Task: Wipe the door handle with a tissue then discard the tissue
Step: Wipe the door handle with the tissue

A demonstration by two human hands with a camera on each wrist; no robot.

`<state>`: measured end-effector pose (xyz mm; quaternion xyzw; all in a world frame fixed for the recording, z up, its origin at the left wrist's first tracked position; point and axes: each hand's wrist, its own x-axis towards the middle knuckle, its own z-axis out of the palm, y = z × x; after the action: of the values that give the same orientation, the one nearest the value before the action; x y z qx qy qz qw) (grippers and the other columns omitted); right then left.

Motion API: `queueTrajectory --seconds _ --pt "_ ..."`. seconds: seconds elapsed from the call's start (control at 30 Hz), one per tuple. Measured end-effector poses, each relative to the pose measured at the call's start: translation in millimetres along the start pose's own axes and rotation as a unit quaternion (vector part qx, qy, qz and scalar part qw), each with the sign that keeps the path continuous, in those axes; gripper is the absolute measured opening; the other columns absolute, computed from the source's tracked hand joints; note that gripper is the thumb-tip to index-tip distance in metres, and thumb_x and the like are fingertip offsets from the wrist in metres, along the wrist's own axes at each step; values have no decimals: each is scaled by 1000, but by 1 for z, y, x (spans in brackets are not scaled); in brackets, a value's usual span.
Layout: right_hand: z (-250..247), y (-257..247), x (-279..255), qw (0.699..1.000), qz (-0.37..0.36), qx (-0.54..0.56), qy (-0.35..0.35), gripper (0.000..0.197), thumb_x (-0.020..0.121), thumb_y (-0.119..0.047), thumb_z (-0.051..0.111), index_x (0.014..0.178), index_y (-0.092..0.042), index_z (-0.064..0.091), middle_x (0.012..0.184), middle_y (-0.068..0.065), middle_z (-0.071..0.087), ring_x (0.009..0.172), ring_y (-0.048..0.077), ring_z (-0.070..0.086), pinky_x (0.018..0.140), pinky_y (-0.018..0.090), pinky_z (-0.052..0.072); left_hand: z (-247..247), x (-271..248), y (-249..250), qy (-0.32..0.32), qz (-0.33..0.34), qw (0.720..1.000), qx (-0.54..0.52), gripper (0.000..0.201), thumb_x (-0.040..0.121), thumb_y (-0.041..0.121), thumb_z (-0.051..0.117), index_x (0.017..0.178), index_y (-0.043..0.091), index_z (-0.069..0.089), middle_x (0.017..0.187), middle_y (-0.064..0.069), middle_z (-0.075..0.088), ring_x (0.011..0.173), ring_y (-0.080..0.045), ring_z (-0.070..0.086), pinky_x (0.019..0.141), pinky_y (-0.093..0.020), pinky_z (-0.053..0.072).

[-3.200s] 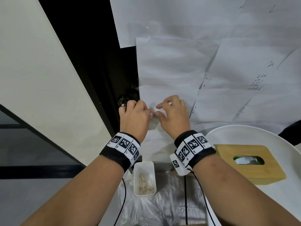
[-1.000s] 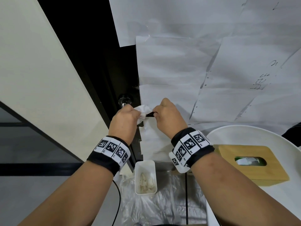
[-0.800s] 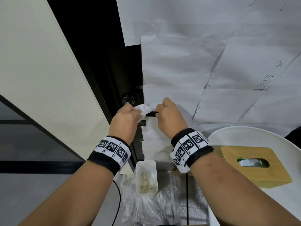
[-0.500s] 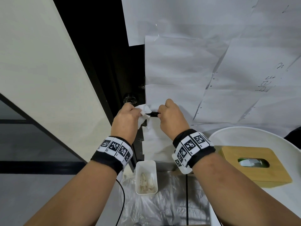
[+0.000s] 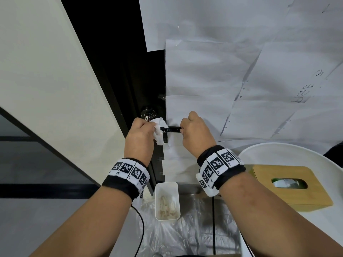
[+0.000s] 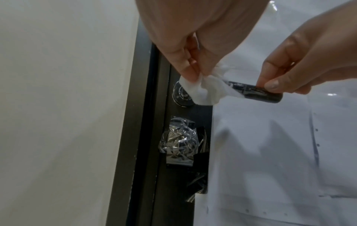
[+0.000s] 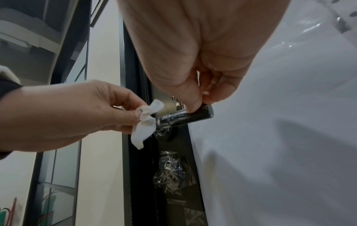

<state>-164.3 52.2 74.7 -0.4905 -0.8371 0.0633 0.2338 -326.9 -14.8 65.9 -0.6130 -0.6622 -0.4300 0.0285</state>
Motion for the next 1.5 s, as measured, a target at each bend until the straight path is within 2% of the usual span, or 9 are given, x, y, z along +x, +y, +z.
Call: queueTrajectory --seconds 0.2,0.3,0.43,0.7,0.93,1.03,1.17,1.33,1.5 --pt "-2 -2 1 1000 1 -3 -6 14 77 11 54 75 -2 55 84 8 40 65 22 37 55 32 32 3 7 3 -62 -23 998 -12 17 92 16 58 97 5 69 93 -3 56 83 -12 51 74 -20 45" --pt "-4 -3 1 1000 2 -10 -16 13 77 10 54 76 -3 55 88 13 45 66 23 37 57 32 32 11 8 1 -83 22 995 54 12 86 11 67 94 2 70 91 -7 57 83 -25 56 68 -39 54" --pt "-5 -5 0 1000 2 -15 -16 13 77 10 54 77 -3 55 89 12 45 67 22 37 57 32 31 11 11 0 -84 70 988 108 8 81 7 71 86 1 69 85 -8 56 72 -25 56 53 -36 53" --pt "-4 -3 1 1000 5 -13 -23 14 77 11 54 76 -3 53 89 12 44 68 23 37 57 32 30 11 -7 1 -80 105 990 49 13 73 -10 69 83 -2 69 85 -10 61 68 -24 62 53 -35 55" --pt "-5 -4 0 1000 4 -12 -24 12 77 9 55 78 -3 55 91 11 44 69 22 38 58 33 33 17 -27 -3 -124 -75 986 -88 18 84 -2 63 93 10 72 89 -1 68 80 -12 62 73 -3 41" --pt "-5 -3 0 1000 7 -10 -26 11 78 8 56 79 -3 54 92 11 45 70 22 39 58 33 34 23 -29 -6 -185 -262 933 -160 12 91 5 58 94 9 68 83 -3 69 74 -14 64 78 -19 52" --pt "-5 -3 -1 1000 6 -11 -17 11 78 9 57 80 -2 55 92 11 45 70 22 39 58 33 34 28 -26 2 -151 -471 774 -394 12 93 1 54 95 -10 59 85 -18 58 80 -26 58 87 -41 56" --pt "-3 -3 0 1000 3 -5 -12 15 75 11 56 76 -3 53 89 12 46 68 23 38 56 35 37 29 -11 28 -144 -483 673 -541 21 94 -4 50 76 3 59 62 -2 63 56 -11 60 61 -20 56" --pt "-6 -2 1 1000 -3 5 -21 7 77 4 58 79 -1 55 93 15 47 71 25 40 59 37 39 36 3 38 -105 -492 620 -602 21 92 -5 53 73 4 56 61 -1 66 59 -7 67 66 -18 57"
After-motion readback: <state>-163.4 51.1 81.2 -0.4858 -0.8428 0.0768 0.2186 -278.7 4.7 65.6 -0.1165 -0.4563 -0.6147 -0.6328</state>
